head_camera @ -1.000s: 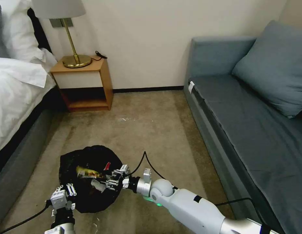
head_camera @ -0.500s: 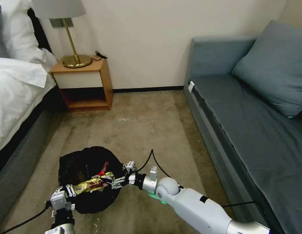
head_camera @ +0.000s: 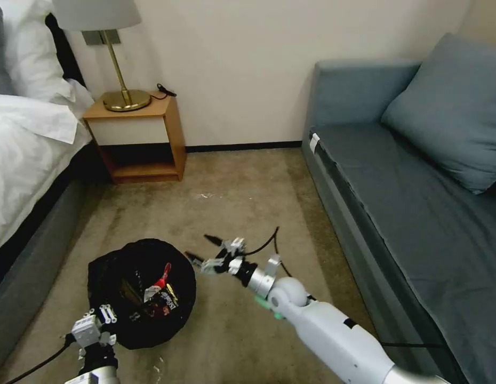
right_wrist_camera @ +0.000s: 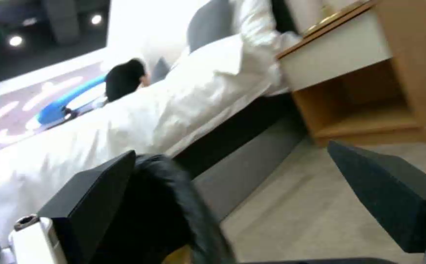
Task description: Pick up the trash bin, then pick up the garbage on the floor and place it into the trash bin.
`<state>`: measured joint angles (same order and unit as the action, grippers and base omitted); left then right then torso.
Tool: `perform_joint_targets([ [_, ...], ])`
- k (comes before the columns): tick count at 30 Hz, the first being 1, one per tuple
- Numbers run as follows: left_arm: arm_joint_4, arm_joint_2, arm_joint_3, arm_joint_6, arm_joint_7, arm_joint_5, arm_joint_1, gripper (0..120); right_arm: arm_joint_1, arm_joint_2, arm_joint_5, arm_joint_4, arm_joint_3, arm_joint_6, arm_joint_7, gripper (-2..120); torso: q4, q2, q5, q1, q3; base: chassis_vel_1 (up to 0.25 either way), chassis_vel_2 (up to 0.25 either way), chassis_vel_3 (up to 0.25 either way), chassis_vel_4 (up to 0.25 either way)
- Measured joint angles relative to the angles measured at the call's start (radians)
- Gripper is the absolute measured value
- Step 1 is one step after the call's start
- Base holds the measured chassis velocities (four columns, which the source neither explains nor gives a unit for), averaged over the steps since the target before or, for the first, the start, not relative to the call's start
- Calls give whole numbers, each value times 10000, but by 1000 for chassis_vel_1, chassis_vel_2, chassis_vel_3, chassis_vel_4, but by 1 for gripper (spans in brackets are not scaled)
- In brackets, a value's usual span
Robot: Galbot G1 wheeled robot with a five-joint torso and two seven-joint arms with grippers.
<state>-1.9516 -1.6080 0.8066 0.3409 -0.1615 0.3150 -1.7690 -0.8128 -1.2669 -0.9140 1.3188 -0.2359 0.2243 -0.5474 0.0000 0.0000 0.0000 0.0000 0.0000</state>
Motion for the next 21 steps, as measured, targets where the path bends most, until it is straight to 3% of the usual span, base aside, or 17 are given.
perform_joint_targets([
  [2, -174, 0, 179, -312, -266, 1312, 179, 5, -227, 317, -166, 136, 230, 13, 33, 100, -1, 0, 0, 0, 0, 0, 0, 0, 0],
  [4, -204, 0, 218, -369, -320, 1530, 210, 5, -273, 379, -173, 160, 267, 25, 33, 100, 0, 0, 1, 0, 0, 0, 0, 0, 0],
  [7, -386, -1, 501, -832, -852, 3442, 542, 5, -609, 688, -161, 346, 488, 111, 3, 100, 0, 0, 2, 0, 0, 0, 0, 0, 0],
  [8, -386, -1, 501, -832, -852, 3442, 542, 5, -609, 688, -161, 346, 488, 111, 3, 100, 0, 0, 2, 0, 0, 0, 0, 0, 0],
  [12, -418, 42, 573, -1376, -1617, 5130, 911, 5, -923, 862, -2, 820, 613, 144, 63, 100, 0, 0, 0, 0, 0, 0, 0, 0, 0],
  [18, -175, 212, 587, -1717, -2072, 5870, 1240, 5, -1308, 1046, 258, 1750, 643, 54, 272, 100, 1, 0, -1, 0, 0, 0, 0, 0, 0],
  [21, 198, 374, 552, -2081, -2565, 6017, 1691, 5, -1545, 1199, 385, 2447, 675, -91, 421, 100, 0, 0, 0, 0, 0, 0, 0, 0, 0],
])
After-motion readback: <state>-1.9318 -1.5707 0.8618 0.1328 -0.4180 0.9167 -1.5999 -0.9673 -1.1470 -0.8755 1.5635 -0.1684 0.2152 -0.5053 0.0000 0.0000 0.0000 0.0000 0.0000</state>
